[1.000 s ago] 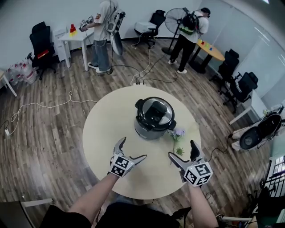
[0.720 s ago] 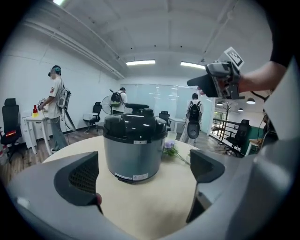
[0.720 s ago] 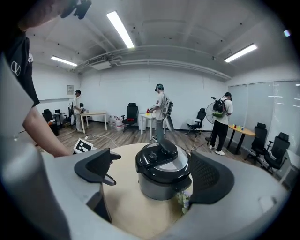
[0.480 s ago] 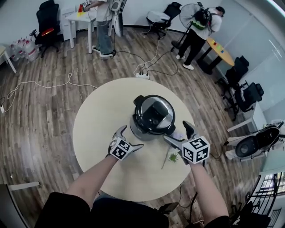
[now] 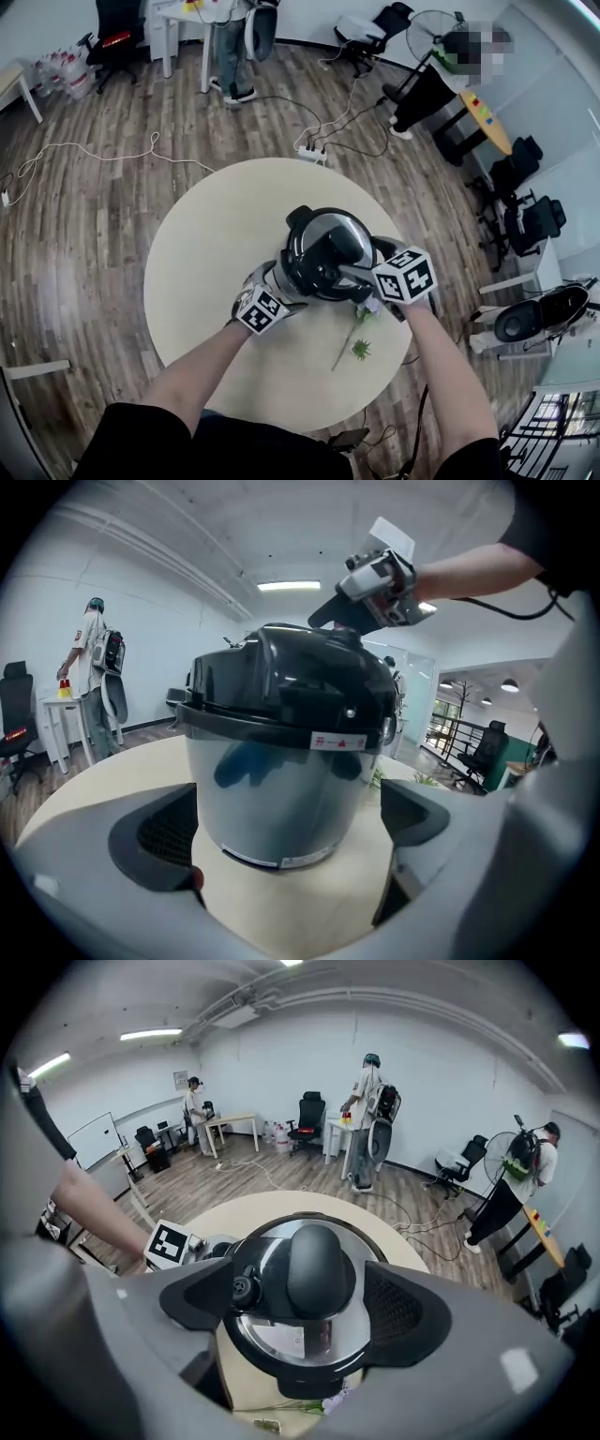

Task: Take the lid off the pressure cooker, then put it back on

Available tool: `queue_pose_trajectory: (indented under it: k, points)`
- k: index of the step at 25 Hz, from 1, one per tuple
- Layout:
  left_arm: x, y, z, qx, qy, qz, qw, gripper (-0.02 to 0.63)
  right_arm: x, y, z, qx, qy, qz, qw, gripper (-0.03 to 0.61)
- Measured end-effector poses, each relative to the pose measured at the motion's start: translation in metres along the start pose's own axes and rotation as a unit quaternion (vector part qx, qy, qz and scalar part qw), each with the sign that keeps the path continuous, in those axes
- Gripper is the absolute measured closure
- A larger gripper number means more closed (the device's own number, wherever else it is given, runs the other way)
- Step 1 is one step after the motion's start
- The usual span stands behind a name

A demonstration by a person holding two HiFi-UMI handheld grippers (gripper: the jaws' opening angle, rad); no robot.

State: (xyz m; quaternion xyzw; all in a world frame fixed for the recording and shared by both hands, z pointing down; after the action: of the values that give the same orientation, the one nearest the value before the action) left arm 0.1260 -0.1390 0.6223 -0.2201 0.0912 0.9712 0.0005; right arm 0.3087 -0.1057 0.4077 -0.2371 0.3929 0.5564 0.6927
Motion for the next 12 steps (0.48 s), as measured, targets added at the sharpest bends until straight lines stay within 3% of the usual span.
queue_pose_trajectory:
  k: [12]
  points:
    - [-0.011, 0.011, -0.003, -0.011, -0.025, 0.011, 0.9996, 0.025, -0.077, -0.022, -0.028, 0.021, 0.128, -0.053, 0.990, 0.227]
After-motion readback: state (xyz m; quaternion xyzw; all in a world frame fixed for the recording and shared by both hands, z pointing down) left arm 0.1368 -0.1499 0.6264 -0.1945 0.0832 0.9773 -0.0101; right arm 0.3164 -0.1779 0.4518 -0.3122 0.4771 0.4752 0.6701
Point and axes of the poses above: the fingertips, and each gripper's own axes: x backward along the fingers, y to its left, z out of its underside, the point moved 9 cm from there along x, backward along the fingers, and after that the axes turned 6 degrees about z, right-handed, at the moved point
